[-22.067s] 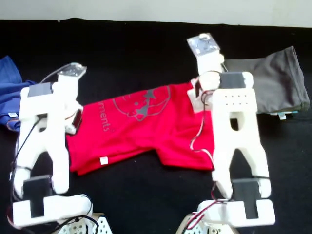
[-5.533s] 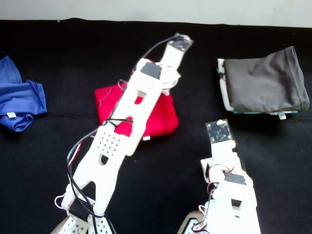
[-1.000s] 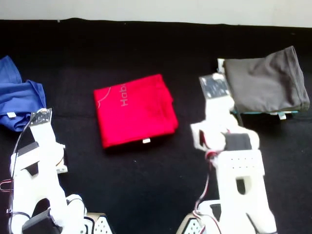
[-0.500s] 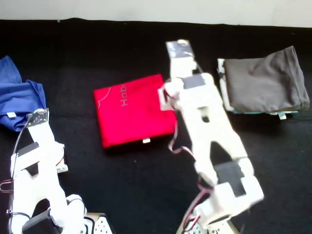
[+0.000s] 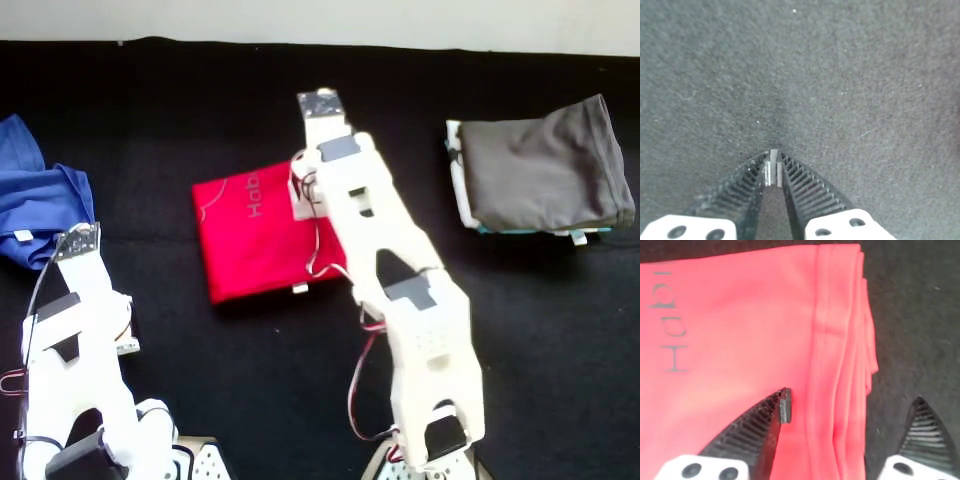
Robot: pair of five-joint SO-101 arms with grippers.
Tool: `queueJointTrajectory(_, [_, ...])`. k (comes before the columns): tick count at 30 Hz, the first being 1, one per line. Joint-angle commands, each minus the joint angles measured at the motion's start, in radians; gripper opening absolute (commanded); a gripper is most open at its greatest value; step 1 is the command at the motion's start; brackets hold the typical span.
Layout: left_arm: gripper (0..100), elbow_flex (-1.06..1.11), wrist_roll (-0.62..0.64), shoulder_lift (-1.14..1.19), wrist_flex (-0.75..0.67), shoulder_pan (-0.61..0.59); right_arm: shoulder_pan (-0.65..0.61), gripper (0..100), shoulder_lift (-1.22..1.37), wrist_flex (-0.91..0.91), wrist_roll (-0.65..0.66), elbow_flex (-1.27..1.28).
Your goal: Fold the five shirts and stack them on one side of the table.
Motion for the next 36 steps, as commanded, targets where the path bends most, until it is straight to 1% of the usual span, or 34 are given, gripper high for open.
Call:
queueJointTrajectory(1, [1,0.001,0.011,-0.004,-0.031,-0.005,0.005,35.1,0.088,0.007,-0.008,-0.119])
queueJointTrajectory(4, [1,0.001,0.011,-0.004,-0.031,-0.005,0.007,34.9,0.185,0.018,-0.008,-0.194])
queueJointTrajectory(5, [1,0.001,0.012,-0.004,-0.031,-0.005,0.007,33.8,0.211,0.030,-0.008,-0.216])
queueJointTrajectory(6, [1,0.001,0.012,-0.004,-0.031,-0.005,0.007,30.4,0.232,0.054,-0.003,-0.237])
queueJointTrajectory(7, [1,0.001,0.012,-0.004,-0.031,-0.005,0.007,24.1,0.254,0.079,-0.003,-0.265])
queueJointTrajectory(9, [1,0.001,0.012,-0.004,-0.031,-0.005,0.007,6.8,0.289,0.116,-0.003,-0.318])
queueJointTrajectory(10, [1,0.001,0.012,-0.004,-0.031,-0.005,0.008,0.0,0.305,0.127,0.000,-0.344])
queueJointTrajectory(12, [1,0.001,0.012,-0.004,-0.031,-0.005,0.021,3.9,0.331,0.160,0.000,-0.384])
queueJointTrajectory(15, [1,0.001,0.012,-0.004,-0.031,-0.005,0.056,0.3,0.344,0.216,0.000,-0.455])
queueJointTrajectory(19, [1,0.001,0.012,-0.004,-0.031,-0.005,0.147,0.6,0.344,0.341,0.006,-0.651])
queueJointTrajectory(21, [1,0.001,0.012,-0.004,-0.031,-0.005,0.202,0.6,0.344,0.410,0.064,-0.776])
queueJointTrajectory(24, [1,0.001,0.012,-0.004,-0.031,-0.005,0.277,0.6,0.344,0.516,0.196,-0.967])
queueJointTrajectory(27, [1,0.001,0.012,-0.004,-0.031,-0.005,0.387,0.6,0.344,0.522,0.296,-1.079])
queueJointTrajectory(31, [1,0.001,0.012,-0.004,-0.031,-0.005,0.521,0.5,0.344,0.521,0.413,-1.116])
queueJointTrajectory(36, [1,0.002,0.012,-0.004,-0.031,-0.005,0.634,0.5,0.358,0.519,0.543,-1.110])
